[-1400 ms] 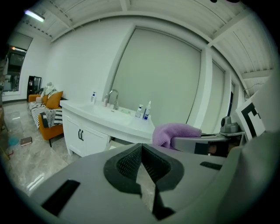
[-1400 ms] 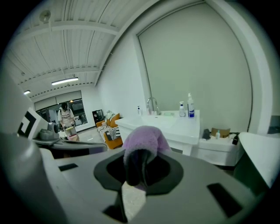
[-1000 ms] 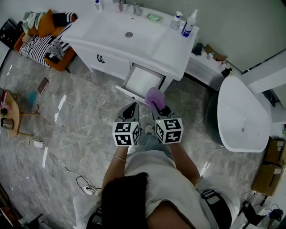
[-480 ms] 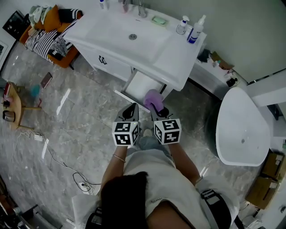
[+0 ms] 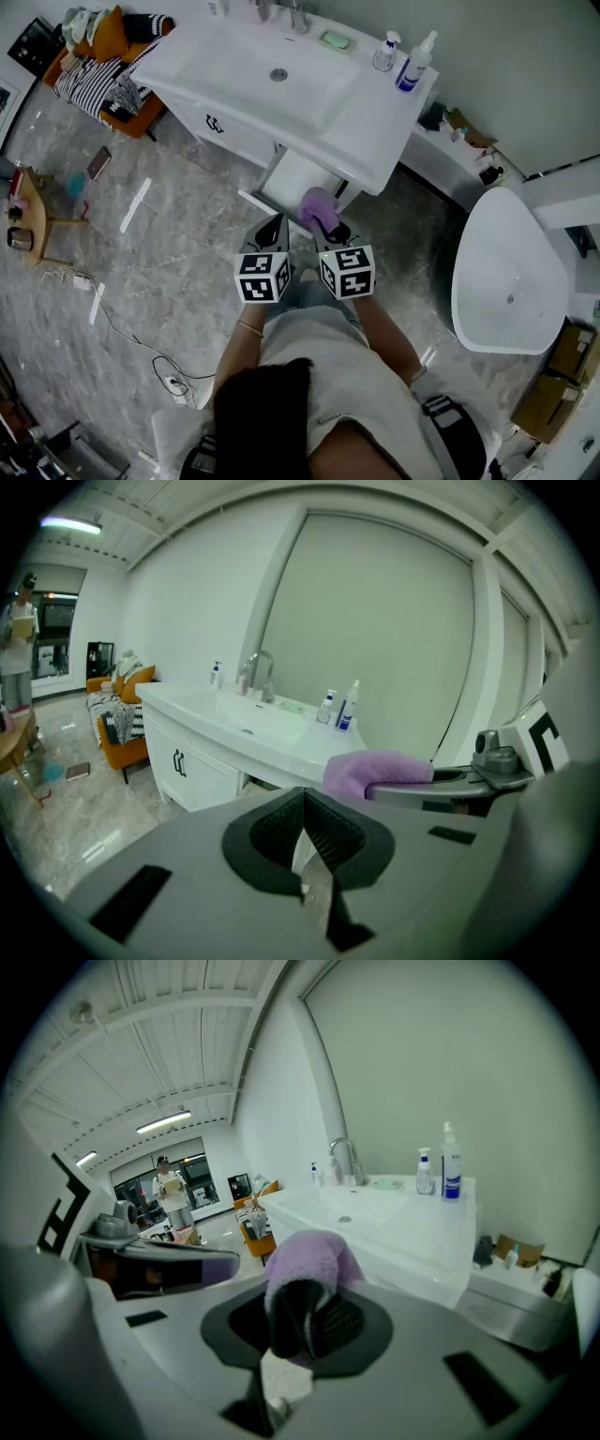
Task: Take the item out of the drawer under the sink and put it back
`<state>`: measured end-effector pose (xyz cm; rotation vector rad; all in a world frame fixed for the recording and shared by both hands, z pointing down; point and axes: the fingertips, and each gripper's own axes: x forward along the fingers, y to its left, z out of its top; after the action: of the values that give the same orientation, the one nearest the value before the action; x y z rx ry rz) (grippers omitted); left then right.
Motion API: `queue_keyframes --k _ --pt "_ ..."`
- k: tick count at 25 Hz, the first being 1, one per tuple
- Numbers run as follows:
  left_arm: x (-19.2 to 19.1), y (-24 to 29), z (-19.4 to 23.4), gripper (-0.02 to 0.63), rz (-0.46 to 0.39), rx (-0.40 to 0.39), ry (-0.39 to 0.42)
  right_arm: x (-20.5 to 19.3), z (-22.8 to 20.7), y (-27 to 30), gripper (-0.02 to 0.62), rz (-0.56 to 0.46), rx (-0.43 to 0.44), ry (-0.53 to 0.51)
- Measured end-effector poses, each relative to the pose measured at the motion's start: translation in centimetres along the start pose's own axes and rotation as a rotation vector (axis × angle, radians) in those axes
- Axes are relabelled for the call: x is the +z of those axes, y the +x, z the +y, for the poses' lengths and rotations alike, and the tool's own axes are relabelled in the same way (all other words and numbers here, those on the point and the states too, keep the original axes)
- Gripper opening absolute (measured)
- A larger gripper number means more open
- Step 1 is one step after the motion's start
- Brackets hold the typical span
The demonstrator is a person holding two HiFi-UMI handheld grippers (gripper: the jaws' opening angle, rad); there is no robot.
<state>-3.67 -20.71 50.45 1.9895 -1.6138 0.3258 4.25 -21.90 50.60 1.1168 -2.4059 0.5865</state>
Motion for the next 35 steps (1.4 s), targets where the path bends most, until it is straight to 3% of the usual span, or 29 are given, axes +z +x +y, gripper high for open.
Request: queue_keyframes --k 13,29,35 --pt "-0.3 3.9 1.6 0.005 0.038 -0.05 0.047 0.1 -0.6 3.6 0.078 0.011 -0.018 0.018" --pt "-1.2 10.3 5.5 0.005 0.146 -0.087 0.006 -1.3 -2.3 11.1 0.078 0.128 -0.054 0.072" --pt "-2.7 12.6 7.1 0.005 0.187 -0.093 -0.039 -2.4 -3.5 13.7 0.078 0.145 -0.062 0.137"
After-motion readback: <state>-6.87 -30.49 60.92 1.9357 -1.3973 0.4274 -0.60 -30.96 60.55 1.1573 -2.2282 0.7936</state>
